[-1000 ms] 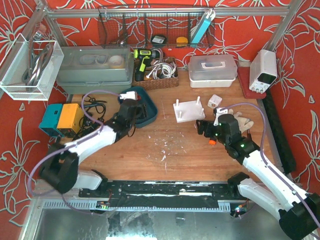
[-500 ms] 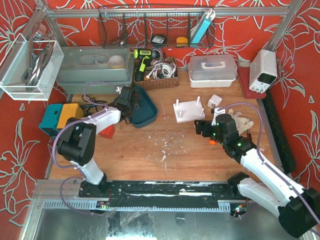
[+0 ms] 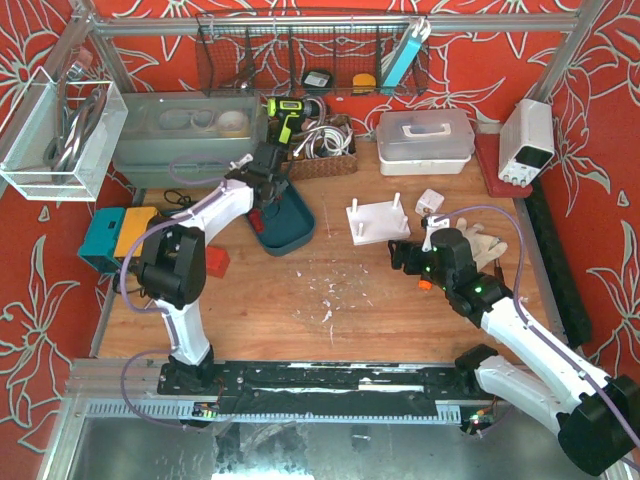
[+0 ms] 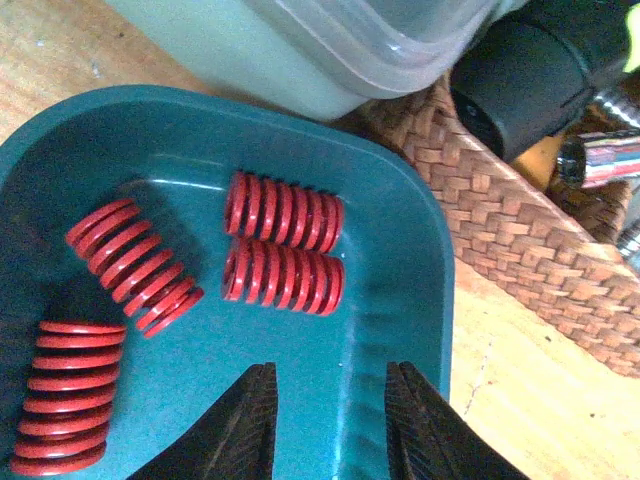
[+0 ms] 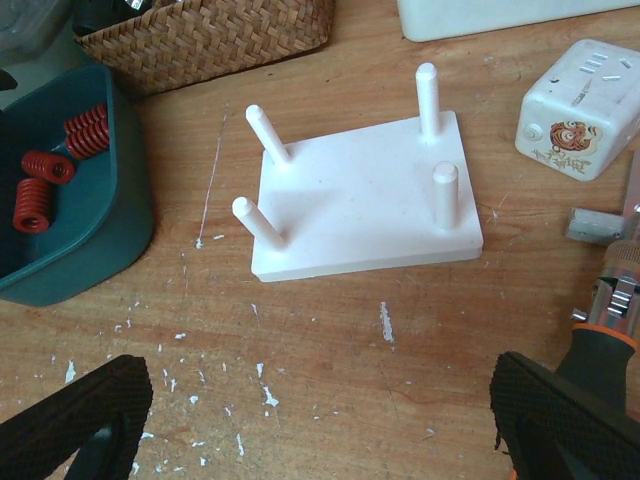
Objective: Install the large spring
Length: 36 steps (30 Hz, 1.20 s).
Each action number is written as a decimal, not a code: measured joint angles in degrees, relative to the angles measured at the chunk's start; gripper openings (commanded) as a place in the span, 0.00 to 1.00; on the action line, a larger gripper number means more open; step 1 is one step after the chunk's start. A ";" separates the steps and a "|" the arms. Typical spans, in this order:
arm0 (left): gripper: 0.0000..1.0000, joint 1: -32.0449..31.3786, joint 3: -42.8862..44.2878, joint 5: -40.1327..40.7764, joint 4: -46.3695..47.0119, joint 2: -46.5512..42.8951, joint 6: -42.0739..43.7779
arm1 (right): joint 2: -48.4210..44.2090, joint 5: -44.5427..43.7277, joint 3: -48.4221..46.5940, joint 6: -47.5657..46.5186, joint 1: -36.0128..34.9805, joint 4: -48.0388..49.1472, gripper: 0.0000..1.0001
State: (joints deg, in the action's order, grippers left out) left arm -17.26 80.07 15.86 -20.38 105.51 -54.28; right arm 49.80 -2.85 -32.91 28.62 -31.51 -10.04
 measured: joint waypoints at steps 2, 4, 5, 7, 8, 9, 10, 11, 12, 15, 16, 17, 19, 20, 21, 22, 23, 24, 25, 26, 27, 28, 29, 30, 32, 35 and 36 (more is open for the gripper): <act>0.33 0.00 2.91 0.39 -3.61 1.57 -3.45 | 0.00 -0.04 0.00 -0.15 -0.04 0.00 0.93; 0.36 0.00 4.15 0.85 -6.82 2.82 -6.36 | 0.00 -0.09 0.00 -0.33 -0.04 0.00 0.93; 0.38 0.00 4.44 1.07 -8.26 3.39 -7.54 | 0.00 -0.11 0.00 -0.44 -0.04 0.00 0.93; 0.40 0.00 4.68 1.66 -10.73 4.44 -9.57 | 0.00 -0.13 0.00 -0.66 -0.11 -0.02 0.93; 0.40 0.00 4.70 2.01 -11.61 4.87 -10.27 | 0.00 -0.15 0.00 -0.70 -0.20 -0.02 0.93; 0.40 0.00 4.79 2.38 -12.41 5.29 -10.80 | 0.00 -0.17 0.00 -0.79 -0.31 -0.04 0.93; 0.40 0.00 5.07 2.69 -13.29 5.77 -11.34 | 0.00 -0.17 0.00 -0.87 -0.42 -0.04 0.93; 0.40 0.00 5.57 3.21 -14.19 6.29 -11.82 | 0.00 -0.22 0.00 -0.90 -0.42 -0.02 0.93; 0.40 0.00 6.23 3.67 -14.95 6.86 -12.24 | 0.00 -0.24 0.00 -0.92 -0.42 -0.04 0.93; 0.40 0.00 8.57 5.25 -16.70 8.41 -13.35 | -0.02 -0.59 0.00 -0.96 -0.42 -0.07 0.93; 0.40 0.00 9.11 5.68 -16.96 8.83 -13.60 | 0.00 -0.70 0.00 -0.98 -0.44 -0.09 0.93; 0.41 0.00 9.64 6.10 -17.27 9.25 -13.86 | -0.02 -0.81 0.00 -1.03 -0.50 -0.11 0.93; 0.41 0.00 10.75 6.78 -18.01 10.21 -14.25 | -0.02 -1.11 0.00 -1.11 -0.55 -0.20 0.93; 0.41 0.00 11.23 7.04 -18.25 10.73 -14.34 | -0.02 -1.20 0.00 -1.14 -0.61 -0.20 0.93; 0.41 0.00 11.78 7.21 -18.53 11.26 -14.38 | -0.02 -1.25 0.00 -1.14 -0.63 -0.22 0.93; 0.41 0.00 12.48 7.48 -18.86 11.96 -14.38 | -0.02 -1.27 0.00 -1.16 -0.63 -0.22 0.93; 0.41 0.00 13.18 7.67 -19.19 12.63 -14.36 | -0.02 -1.33 0.00 -1.18 -0.66 -0.22 0.93; 0.41 0.00 13.86 7.89 -19.50 13.27 -14.38 | -0.02 -1.42 0.00 -1.18 -0.66 -0.22 0.93; 0.41 0.00 14.62 8.20 -19.89 13.97 -14.38 | -0.02 -1.57 0.00 -1.20 -0.66 -0.24 0.93; 0.41 0.00 15.32 8.50 -20.22 14.64 -14.38 | -0.02 -1.64 0.00 -1.25 -0.66 -0.24 0.93; 0.41 0.00 15.85 8.74 -20.48 15.23 -14.40 | -0.02 -1.66 0.00 -1.29 -0.66 -0.24 0.93; 0.41 0.00 16.22 9.05 -20.87 15.74 -14.58 | -0.02 -1.70 0.00 -1.33 -0.66 -0.24 0.93; 0.41 0.00 16.28 9.25 -21.05 15.98 -14.78 | -0.02 -1.79 0.00 -1.33 -0.68 -0.24 0.93; 0.41 0.02 16.26 9.51 -21.42 16.20 -15.06 | -0.02 -1.81 0.00 -1.33 -0.68 -0.24 0.93; 0.42 0.09 16.26 9.86 -22.27 16.48 -15.76 | -0.02 -1.84 0.00 -1.36 -0.68 -0.24 0.93; 0.42 0.26 16.24 10.05 -22.93 16.72 -16.59 | 0.00 -1.86 0.00 -1.36 -0.68 -0.24 0.93; 0.42 0.33 16.24 10.05 -22.95 16.79 -16.68 | 0.02 -1.86 0.00 -1.36 -0.70 -0.24 0.93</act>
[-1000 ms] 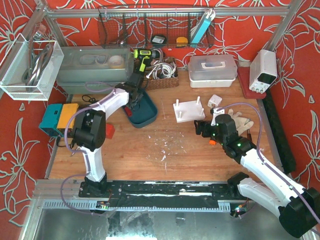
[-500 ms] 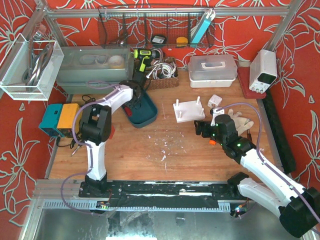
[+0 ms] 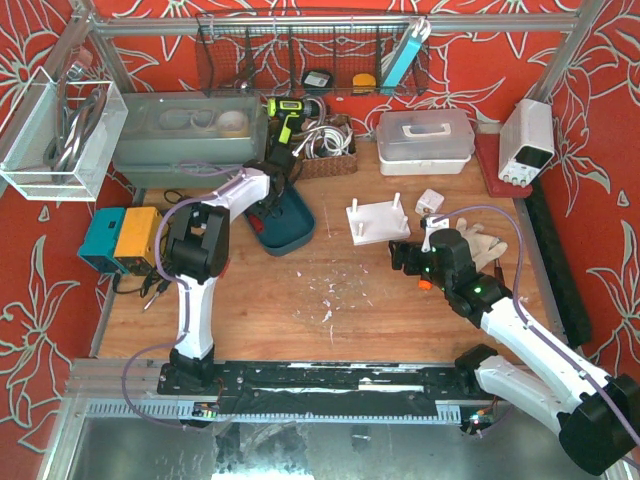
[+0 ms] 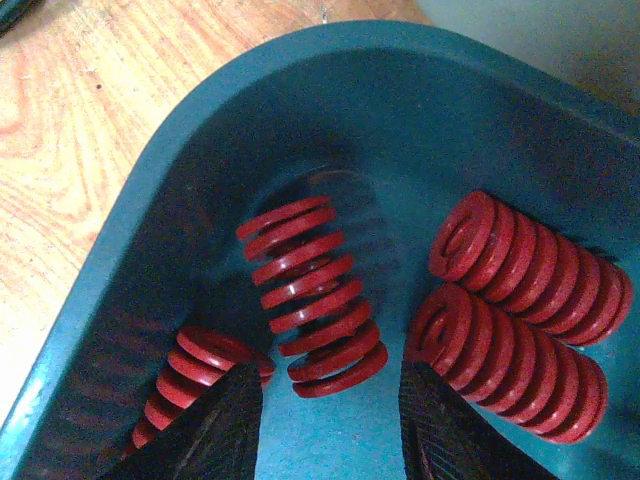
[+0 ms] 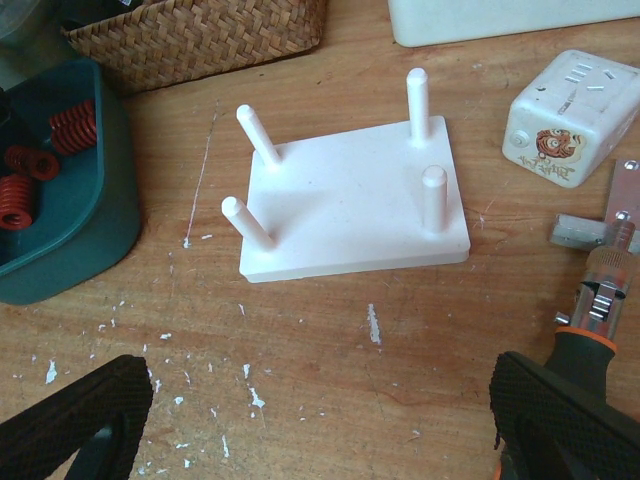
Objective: Install the large spring
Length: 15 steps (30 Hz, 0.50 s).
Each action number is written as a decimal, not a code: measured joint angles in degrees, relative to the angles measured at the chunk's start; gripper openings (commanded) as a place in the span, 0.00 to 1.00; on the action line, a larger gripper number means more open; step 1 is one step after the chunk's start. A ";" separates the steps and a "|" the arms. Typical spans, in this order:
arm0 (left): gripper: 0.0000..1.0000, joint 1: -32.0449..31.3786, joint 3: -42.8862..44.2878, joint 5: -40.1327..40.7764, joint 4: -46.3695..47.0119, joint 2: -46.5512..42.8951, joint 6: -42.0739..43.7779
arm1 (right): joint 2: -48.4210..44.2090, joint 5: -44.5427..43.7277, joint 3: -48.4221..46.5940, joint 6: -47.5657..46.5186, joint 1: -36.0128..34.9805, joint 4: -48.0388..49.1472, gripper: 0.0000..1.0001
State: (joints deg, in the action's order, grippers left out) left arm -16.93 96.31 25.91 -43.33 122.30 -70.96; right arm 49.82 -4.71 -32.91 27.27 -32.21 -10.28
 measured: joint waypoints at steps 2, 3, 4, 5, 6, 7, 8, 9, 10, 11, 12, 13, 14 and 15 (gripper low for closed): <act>0.42 0.13 0.00 0.00 0.04 0.28 -0.07 | 0.02 -0.02 0.00 -0.02 0.00 0.00 0.93; 0.42 0.15 0.02 0.00 0.07 0.52 -0.07 | 0.04 -0.07 0.00 -0.04 0.00 0.00 0.93; 0.42 0.24 0.02 0.02 0.11 0.90 -0.07 | 0.04 -0.13 0.00 -0.04 0.00 0.00 0.93; 0.42 0.33 0.26 -0.02 0.52 1.27 -0.07 | 0.04 -0.22 0.00 -0.07 0.00 0.00 0.93; 0.42 0.33 0.55 -0.09 0.76 1.70 -0.07 | 0.04 -0.33 0.00 -0.11 0.00 0.00 0.93; 0.42 0.33 0.83 -0.15 0.98 2.16 -0.07 | 0.04 -0.42 0.00 -0.20 -0.04 0.00 0.93; 0.42 0.33 1.07 -0.15 0.98 2.54 -0.07 | 0.04 -0.55 0.00 -0.28 -0.09 0.00 0.93; 0.42 0.31 1.20 -0.24 0.98 2.73 -0.09 | 0.04 -0.66 0.00 -0.39 -0.11 0.00 0.93; 0.42 0.28 1.22 -0.33 0.98 2.89 -0.09 | 0.04 -0.76 0.00 -0.46 -0.11 0.00 0.93; 0.43 0.28 1.42 -0.35 0.96 3.17 -0.09 | 0.04 -0.83 0.00 -0.57 -0.11 0.00 0.93; 0.44 0.26 1.62 -0.50 0.90 3.45 -0.11 | 0.04 -0.85 0.00 -0.61 -0.11 -0.02 0.93; 0.45 0.28 1.79 -0.59 1.01 3.85 -0.31 | 0.04 -0.87 0.00 -0.70 -0.11 0.00 0.93; 0.45 0.31 1.99 -0.66 1.14 4.42 -0.52 | 0.07 -0.87 0.00 -0.76 -0.11 0.00 0.93; 0.45 0.33 2.05 -0.72 1.33 5.01 -0.76 | 0.09 -0.87 0.00 -0.81 -0.11 0.00 0.93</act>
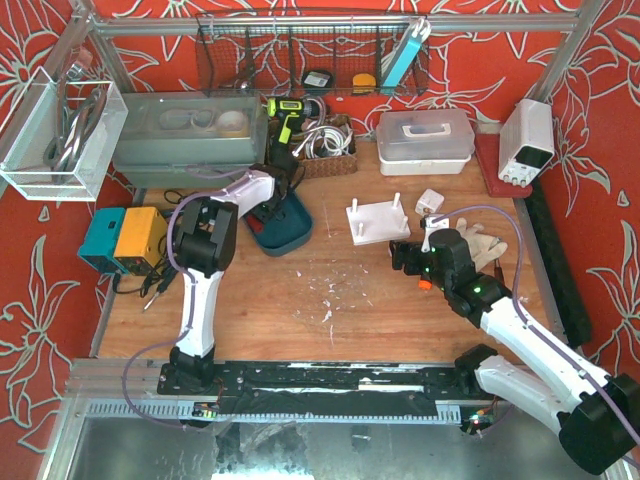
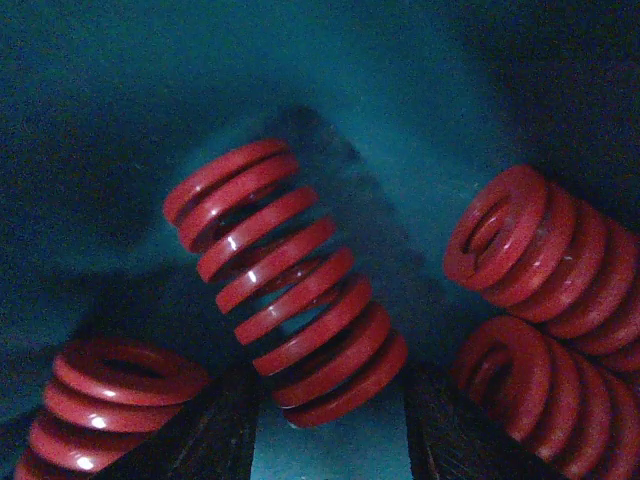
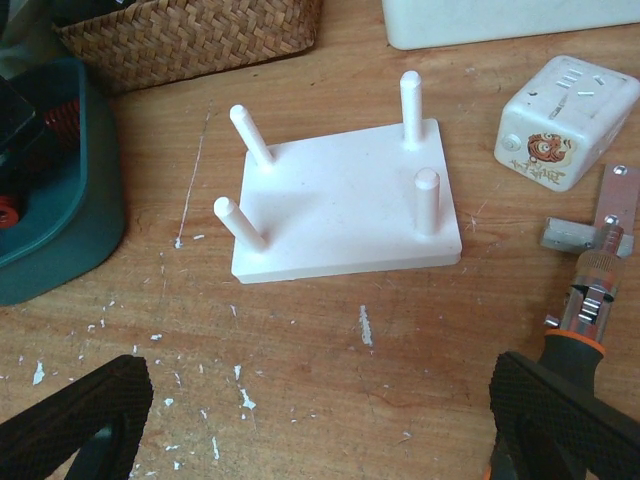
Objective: Install the large spring
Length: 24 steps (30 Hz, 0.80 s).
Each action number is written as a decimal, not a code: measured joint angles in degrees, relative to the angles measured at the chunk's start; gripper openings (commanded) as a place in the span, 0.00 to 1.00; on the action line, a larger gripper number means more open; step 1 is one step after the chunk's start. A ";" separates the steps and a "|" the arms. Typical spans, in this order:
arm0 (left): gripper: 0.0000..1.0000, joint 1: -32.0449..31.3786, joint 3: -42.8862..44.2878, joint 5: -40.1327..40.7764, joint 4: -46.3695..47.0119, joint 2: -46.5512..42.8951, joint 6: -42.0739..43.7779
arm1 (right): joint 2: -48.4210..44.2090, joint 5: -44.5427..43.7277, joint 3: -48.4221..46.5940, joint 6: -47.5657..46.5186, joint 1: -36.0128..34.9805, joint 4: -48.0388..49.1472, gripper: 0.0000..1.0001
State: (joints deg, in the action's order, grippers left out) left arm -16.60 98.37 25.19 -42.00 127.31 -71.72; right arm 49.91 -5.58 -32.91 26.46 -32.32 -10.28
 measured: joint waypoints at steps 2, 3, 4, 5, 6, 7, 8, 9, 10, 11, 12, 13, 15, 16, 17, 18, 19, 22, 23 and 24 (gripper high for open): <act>0.46 0.02 0.02 0.31 -0.02 0.90 -0.24 | 0.22 0.00 0.00 -0.02 0.00 0.00 0.93; 0.46 0.00 0.22 0.48 -0.13 0.92 -0.31 | 0.35 0.00 0.00 -0.02 0.00 0.00 0.93; 0.44 0.04 0.37 0.44 -0.35 0.92 -0.37 | 0.50 0.00 0.00 -0.02 0.00 -0.02 0.93; 0.42 0.07 0.44 0.42 -0.44 0.92 -0.44 | 0.59 0.00 0.00 -0.02 0.00 0.00 0.93; 0.39 0.09 0.46 0.44 -0.46 0.94 -0.50 | 0.63 0.00 0.00 -0.02 0.00 0.00 0.93; 0.38 0.09 0.48 0.42 -0.61 0.94 -0.50 | 0.63 -0.02 0.00 -0.02 0.00 0.00 0.93; 0.36 0.11 0.50 0.37 -0.76 0.94 -0.46 | 0.63 -0.02 0.00 -0.04 0.00 0.00 0.93; 0.36 0.11 0.52 0.39 -0.92 0.94 -0.35 | 0.63 -0.02 0.00 -0.02 0.00 0.00 0.93; 0.36 0.13 0.55 0.35 -1.03 0.94 -0.24 | 0.63 -0.02 0.00 -0.02 0.00 -0.02 0.93; 0.36 0.13 0.59 0.26 -1.14 0.94 -0.13 | 0.63 -0.02 0.00 -0.04 0.00 0.00 0.93; 0.36 0.13 0.63 0.20 -1.25 0.94 -0.02 | 0.63 -0.04 0.00 -0.04 0.00 0.00 0.93; 0.35 0.13 0.63 0.15 -1.27 0.94 0.13 | 0.63 -0.04 0.00 -0.04 0.00 0.00 0.93; 0.32 0.11 0.63 0.07 -1.36 0.81 0.39 | 0.63 -0.04 0.00 -0.04 0.00 0.00 0.93; 0.30 0.13 0.63 -0.02 -1.46 0.66 0.57 | 0.63 -0.04 0.00 -0.04 0.00 0.00 0.93; 0.30 0.13 0.61 -0.04 -1.57 0.46 0.68 | 0.63 -0.04 0.00 -0.04 0.00 0.00 0.93; 0.30 0.13 0.55 -0.04 -1.62 0.09 0.85 | 0.63 -0.04 0.00 -0.04 0.00 -0.02 0.93; 0.30 0.13 0.50 -0.04 -1.75 -0.44 1.03 | 0.63 -0.04 0.00 -0.04 0.00 0.00 0.93; 0.30 0.13 0.48 -0.04 -1.88 -2.69 1.20 | 0.61 -0.11 0.00 -0.07 0.00 -0.02 0.93; 0.32 0.13 0.48 -0.02 -1.88 -3.45 1.20 | 0.61 -0.20 0.00 -0.09 0.00 -0.02 0.93; 0.37 0.13 0.46 0.00 -1.88 -4.24 1.18 | 0.59 -0.35 0.00 -0.11 0.00 -0.02 0.93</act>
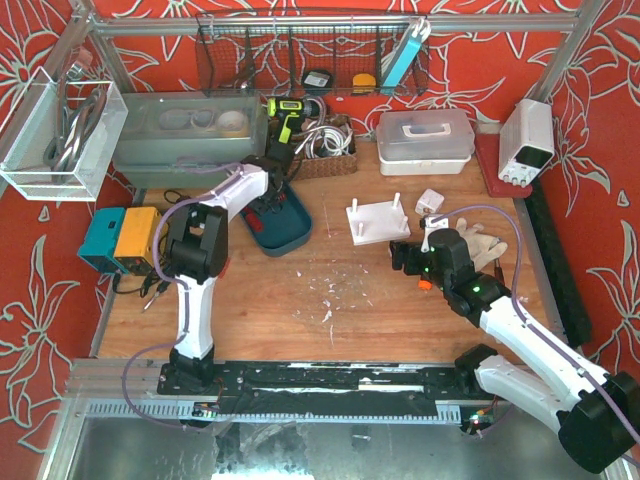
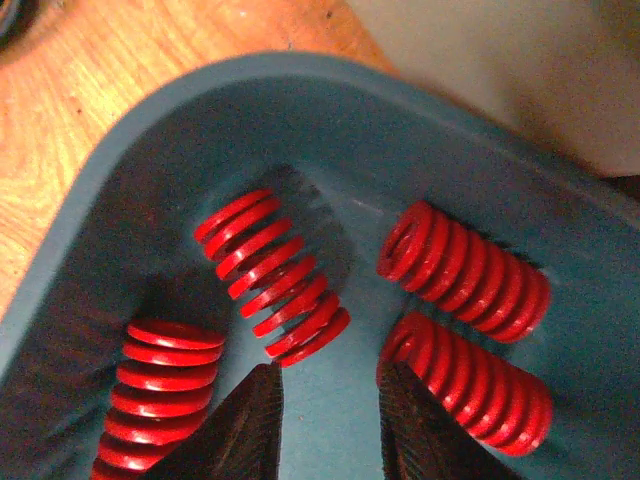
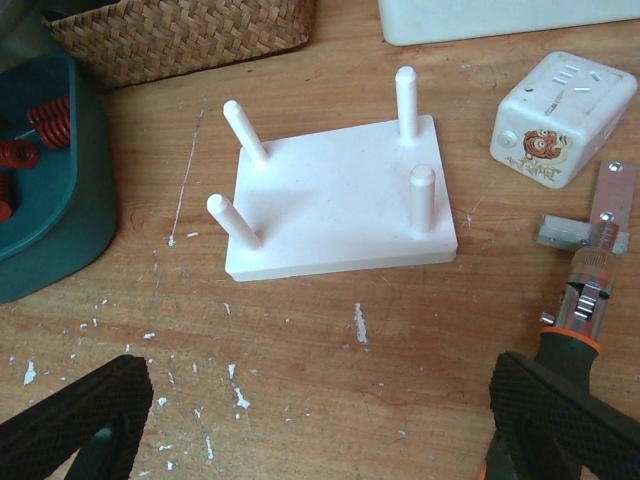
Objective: Install the large spring
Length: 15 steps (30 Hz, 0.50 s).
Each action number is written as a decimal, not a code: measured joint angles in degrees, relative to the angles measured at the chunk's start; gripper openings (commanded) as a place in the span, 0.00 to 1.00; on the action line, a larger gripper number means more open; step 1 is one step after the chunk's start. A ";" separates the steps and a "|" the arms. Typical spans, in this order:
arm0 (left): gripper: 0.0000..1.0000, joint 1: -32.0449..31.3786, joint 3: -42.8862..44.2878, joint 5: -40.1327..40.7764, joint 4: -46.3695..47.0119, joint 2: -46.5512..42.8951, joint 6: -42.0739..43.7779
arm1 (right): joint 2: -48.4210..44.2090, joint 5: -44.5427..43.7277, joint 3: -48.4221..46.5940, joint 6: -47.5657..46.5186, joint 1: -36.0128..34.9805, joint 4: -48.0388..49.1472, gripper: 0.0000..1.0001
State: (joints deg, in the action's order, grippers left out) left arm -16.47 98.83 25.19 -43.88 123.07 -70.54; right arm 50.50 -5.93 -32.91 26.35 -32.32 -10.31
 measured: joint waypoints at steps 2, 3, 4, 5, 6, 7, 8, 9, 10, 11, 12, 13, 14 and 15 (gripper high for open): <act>0.44 0.00 -0.13 0.07 0.04 -1.36 -0.04 | 0.00 -0.07 0.00 -0.04 0.00 0.00 0.93; 0.44 0.00 -0.39 0.22 0.09 -1.97 -0.22 | 0.00 -0.11 0.00 -0.07 0.00 -0.02 0.93; 0.44 -0.02 -0.63 0.50 0.00 -2.43 -0.42 | 0.00 -0.15 0.00 -0.07 0.00 0.00 0.93; 0.44 0.00 -0.96 0.72 0.02 -2.71 -0.63 | 0.00 -0.17 0.00 -0.09 0.00 -0.02 0.93; 0.44 0.02 -1.18 0.94 -0.09 -2.75 -0.90 | 0.00 -0.17 0.00 -0.09 0.00 -0.02 0.93; 0.44 0.04 -1.36 1.07 -0.13 -2.75 -1.18 | 0.00 -0.20 0.00 -0.09 0.00 -0.07 0.93; 0.44 0.15 -1.51 1.05 -0.22 -2.67 -1.49 | -0.02 -0.20 0.00 -0.09 0.00 -0.07 0.93; 0.44 0.31 -1.60 1.03 -0.31 -2.64 -1.79 | -0.04 -0.22 0.00 -0.11 0.00 -0.11 0.93; 0.43 0.46 -1.60 1.03 -0.39 -2.62 -2.21 | -0.07 -0.22 0.00 -0.11 0.00 -0.15 0.93; 0.43 0.68 -1.57 1.05 -0.39 -2.62 -2.71 | -0.11 -0.22 0.00 -0.11 0.00 -0.17 0.93; 0.43 0.81 -1.53 1.07 -0.48 -2.51 -3.17 | -0.20 -0.22 0.00 -0.11 0.00 -0.22 0.93; 0.43 0.90 -1.42 1.07 -0.61 -2.29 -3.82 | -0.26 -0.24 0.00 -0.13 0.00 -0.24 0.93; 0.43 1.05 -1.25 1.11 -0.68 -1.97 -4.44 | -0.33 -0.24 0.00 -0.13 0.00 -0.26 0.93; 0.43 1.14 -1.11 1.14 -0.70 -1.60 -4.90 | -0.33 -0.22 0.00 -0.13 0.00 -0.26 0.93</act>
State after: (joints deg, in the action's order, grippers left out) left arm -15.33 97.71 26.33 -44.58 121.47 -75.44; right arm 50.17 -6.15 -32.91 26.22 -32.32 -10.57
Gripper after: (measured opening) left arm 0.433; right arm 0.930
